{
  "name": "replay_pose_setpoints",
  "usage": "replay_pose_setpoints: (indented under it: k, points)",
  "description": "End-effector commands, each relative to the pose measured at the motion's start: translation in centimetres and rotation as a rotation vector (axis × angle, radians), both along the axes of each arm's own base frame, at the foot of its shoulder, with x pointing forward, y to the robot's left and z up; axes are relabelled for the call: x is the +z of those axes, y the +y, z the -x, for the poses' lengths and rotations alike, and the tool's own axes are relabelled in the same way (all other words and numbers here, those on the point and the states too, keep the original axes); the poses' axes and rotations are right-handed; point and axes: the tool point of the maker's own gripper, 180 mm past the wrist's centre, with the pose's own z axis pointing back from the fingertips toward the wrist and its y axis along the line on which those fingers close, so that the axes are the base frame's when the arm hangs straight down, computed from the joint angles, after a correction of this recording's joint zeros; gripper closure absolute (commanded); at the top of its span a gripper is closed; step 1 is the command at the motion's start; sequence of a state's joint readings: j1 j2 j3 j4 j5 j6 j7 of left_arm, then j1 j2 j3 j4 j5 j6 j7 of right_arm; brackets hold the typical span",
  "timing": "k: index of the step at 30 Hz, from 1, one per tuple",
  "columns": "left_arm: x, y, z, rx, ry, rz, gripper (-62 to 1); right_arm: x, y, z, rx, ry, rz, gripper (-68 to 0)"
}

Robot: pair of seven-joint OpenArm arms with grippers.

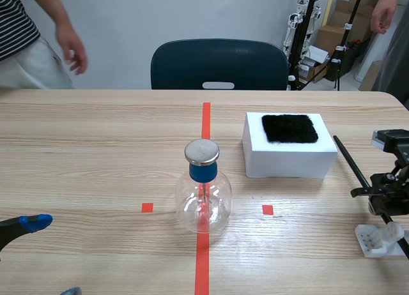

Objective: Do the electroscope experiment. put the rod down on the box

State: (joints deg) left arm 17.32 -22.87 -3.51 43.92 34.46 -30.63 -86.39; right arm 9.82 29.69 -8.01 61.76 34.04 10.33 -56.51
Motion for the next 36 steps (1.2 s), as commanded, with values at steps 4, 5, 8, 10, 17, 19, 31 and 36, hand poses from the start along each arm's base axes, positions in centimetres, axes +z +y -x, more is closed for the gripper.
replay_pose_setpoints:
  k: [4,5,8,10,17,19,31,36]
  points:
    - [1.31,0.38,-0.15,0.009,-0.045,0.039,-62.3,1.23,-0.22,-1.29,0.001,-0.038,0.002,-20.7]
    - [1.31,0.38,-0.15,0.009,-0.045,0.039,-62.3,1.23,-0.22,-1.29,0.001,-0.038,0.002,-21.2]
    - [1.31,0.38,-0.15,0.009,-0.045,0.039,-62.3,1.24,-0.22,-1.3,0.001,-0.038,0.002,-25.7]
    - [1.31,0.38,-0.15,0.009,-0.045,0.039,-62.3,1.23,-0.23,-1.29,0.0,-0.038,0.002,-32.0]
    - [1.31,0.38,-0.15,0.009,-0.045,0.039,-62.3,1.18,-0.28,-1.16,-0.006,-0.03,0.004,-54.4]
    - [1.31,0.38,-0.15,0.009,-0.045,0.039,-62.3,1.14,-0.29,-1.04,-0.007,-0.023,0.004,-60.2]
    - [1.31,0.38,-0.15,0.009,-0.045,0.039,-62.3,1.03,-0.12,-0.91,-0.007,-0.016,-0.001,-65.7]
    - [1.31,0.38,-0.15,0.009,-0.045,0.039,-62.3,1.03,-0.12,-0.91,-0.007,-0.016,-0.001,-65.7]
